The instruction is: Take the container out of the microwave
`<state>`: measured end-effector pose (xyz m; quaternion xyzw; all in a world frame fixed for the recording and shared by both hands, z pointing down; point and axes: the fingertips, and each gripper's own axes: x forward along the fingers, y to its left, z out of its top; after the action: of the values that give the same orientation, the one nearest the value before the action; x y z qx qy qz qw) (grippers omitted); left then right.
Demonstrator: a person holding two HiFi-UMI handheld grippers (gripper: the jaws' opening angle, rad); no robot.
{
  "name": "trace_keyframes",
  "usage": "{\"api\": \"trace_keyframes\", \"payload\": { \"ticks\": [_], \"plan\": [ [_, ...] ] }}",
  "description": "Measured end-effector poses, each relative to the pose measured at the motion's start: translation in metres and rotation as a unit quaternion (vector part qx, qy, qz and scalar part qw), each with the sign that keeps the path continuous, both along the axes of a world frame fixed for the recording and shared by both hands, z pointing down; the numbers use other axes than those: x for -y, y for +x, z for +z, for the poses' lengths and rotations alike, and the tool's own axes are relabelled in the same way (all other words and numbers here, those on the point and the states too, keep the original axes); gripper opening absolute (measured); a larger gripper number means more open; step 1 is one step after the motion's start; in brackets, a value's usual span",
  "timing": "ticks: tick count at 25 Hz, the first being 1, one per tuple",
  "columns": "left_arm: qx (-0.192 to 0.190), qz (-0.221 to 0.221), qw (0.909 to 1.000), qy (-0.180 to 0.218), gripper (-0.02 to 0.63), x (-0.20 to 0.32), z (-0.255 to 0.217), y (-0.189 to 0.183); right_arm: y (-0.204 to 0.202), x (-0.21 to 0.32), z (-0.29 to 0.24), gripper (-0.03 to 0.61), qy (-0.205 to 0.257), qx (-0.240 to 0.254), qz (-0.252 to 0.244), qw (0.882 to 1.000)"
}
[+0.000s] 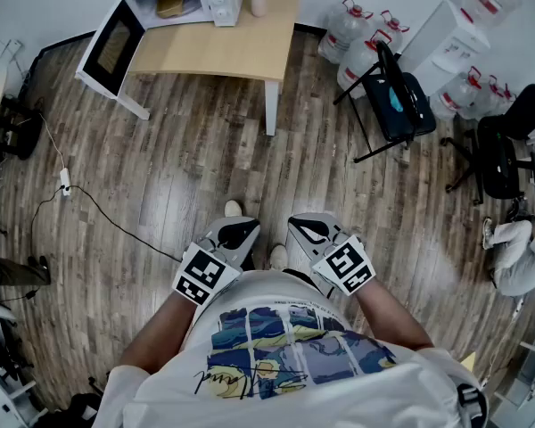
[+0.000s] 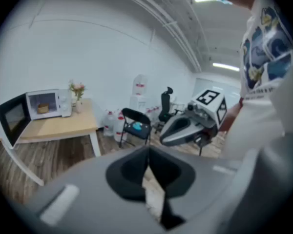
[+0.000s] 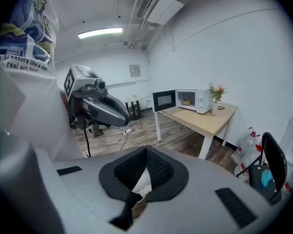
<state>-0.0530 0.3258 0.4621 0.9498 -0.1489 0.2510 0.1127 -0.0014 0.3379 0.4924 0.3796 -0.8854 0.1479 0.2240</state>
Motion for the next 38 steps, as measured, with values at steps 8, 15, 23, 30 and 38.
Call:
{"api": "trace_keyframes", "payload": {
  "ticks": [8,15,23,30,38],
  "plan": [
    [-0.021,0.019,0.9995,0.012,0.012,0.102,-0.005,0.01,0.006,0.092,-0.014,0.006,0.002,-0.024,0.024,0.999],
    [-0.034,0.04,0.9981,0.032,0.012,0.197,-0.015,-0.005,-0.011,0.188,-0.03,0.006,0.014,-0.033,0.037,0.999],
    [-0.013,-0.017,0.9994,0.028,0.014,0.284,0.005,-0.011,0.007,0.256,-0.032,0.034,0.007,-0.016,0.042,0.999],
    [0.035,-0.108,0.9921,0.055,0.02,0.381,0.018,0.006,0.061,0.323,-0.033,0.034,0.011,-0.018,-0.006,1.0],
    [0.132,-0.175,0.967,0.13,0.022,0.489,0.029,-0.026,0.087,0.371,-0.022,0.02,0.0,-0.003,-0.036,0.999]
  ]
}}
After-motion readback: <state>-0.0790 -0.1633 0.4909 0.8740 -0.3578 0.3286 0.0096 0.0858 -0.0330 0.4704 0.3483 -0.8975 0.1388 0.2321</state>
